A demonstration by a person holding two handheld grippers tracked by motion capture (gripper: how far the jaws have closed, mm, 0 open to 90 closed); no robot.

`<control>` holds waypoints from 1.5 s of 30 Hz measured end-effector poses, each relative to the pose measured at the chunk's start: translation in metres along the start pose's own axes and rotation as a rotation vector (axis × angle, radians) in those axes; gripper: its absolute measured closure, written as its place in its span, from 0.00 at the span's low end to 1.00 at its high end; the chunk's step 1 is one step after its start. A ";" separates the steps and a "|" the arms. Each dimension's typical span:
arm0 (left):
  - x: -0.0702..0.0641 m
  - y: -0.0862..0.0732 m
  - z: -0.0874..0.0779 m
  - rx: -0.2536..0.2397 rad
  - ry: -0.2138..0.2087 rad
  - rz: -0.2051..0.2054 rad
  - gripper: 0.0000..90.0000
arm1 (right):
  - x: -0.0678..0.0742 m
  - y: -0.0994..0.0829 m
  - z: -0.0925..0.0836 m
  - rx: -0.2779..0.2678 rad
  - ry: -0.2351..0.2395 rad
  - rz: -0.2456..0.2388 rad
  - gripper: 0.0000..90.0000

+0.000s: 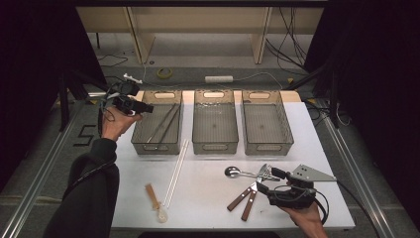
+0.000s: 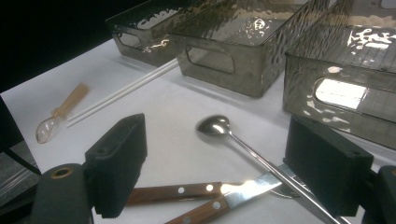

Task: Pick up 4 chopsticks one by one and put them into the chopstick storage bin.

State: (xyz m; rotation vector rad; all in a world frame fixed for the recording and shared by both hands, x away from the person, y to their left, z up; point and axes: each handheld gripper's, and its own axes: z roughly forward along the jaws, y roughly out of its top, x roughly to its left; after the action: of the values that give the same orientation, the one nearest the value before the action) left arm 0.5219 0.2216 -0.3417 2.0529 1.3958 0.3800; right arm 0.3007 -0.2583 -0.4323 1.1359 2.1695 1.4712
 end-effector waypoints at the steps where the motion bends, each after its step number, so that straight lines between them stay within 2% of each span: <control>1: -0.001 0.000 -0.001 -0.007 -0.006 -0.008 0.59 | 0.000 0.000 0.000 0.000 0.000 -0.001 0.24; 3: -0.004 -0.001 -0.004 -0.013 -0.024 -0.024 0.52 | 0.000 0.000 0.000 0.000 -0.001 -0.001 0.24; 6: -0.011 -0.004 -0.008 0.004 -0.050 -0.026 0.45 | 0.000 0.000 -0.001 -0.002 0.000 -0.001 0.24; 9: -0.018 -0.008 -0.013 0.018 -0.054 -0.019 0.40 | 0.000 0.000 -0.001 -0.001 0.000 0.001 0.24; 12: -0.026 -0.016 -0.017 0.019 -0.073 -0.032 0.37 | 0.000 0.000 -0.001 -0.002 0.000 0.000 0.24; 15: -0.035 -0.026 -0.020 0.036 -0.070 -0.014 0.35 | 0.000 0.000 -0.001 -0.004 0.000 -0.002 0.24; 20: -0.048 -0.042 -0.018 0.064 -0.059 -0.002 0.35 | 0.000 0.000 -0.001 -0.005 0.001 -0.001 0.24; 23: -0.054 -0.053 -0.017 0.078 -0.075 0.007 0.35 | 0.000 0.000 -0.001 -0.002 -0.001 0.001 0.24; 26: -0.060 -0.060 -0.013 0.123 -0.065 0.025 0.35 | 0.001 0.000 0.000 -0.001 0.000 -0.004 0.24; 30: -0.065 -0.068 -0.008 0.170 -0.056 0.040 0.35 | 0.001 0.001 0.000 -0.001 0.000 -0.005 0.24; 38: -0.077 -0.084 0.000 0.227 -0.052 0.056 0.33 | 0.002 0.001 -0.001 -0.004 0.004 -0.008 0.24; 45: -0.082 -0.096 0.007 0.264 -0.043 0.066 0.35 | 0.002 0.001 0.000 0.002 0.004 -0.011 0.24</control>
State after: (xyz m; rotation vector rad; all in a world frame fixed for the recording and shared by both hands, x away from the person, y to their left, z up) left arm 0.4233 0.1685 -0.3995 2.3097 1.4174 0.1848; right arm 0.2995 -0.2565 -0.4314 1.1207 2.1775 1.4683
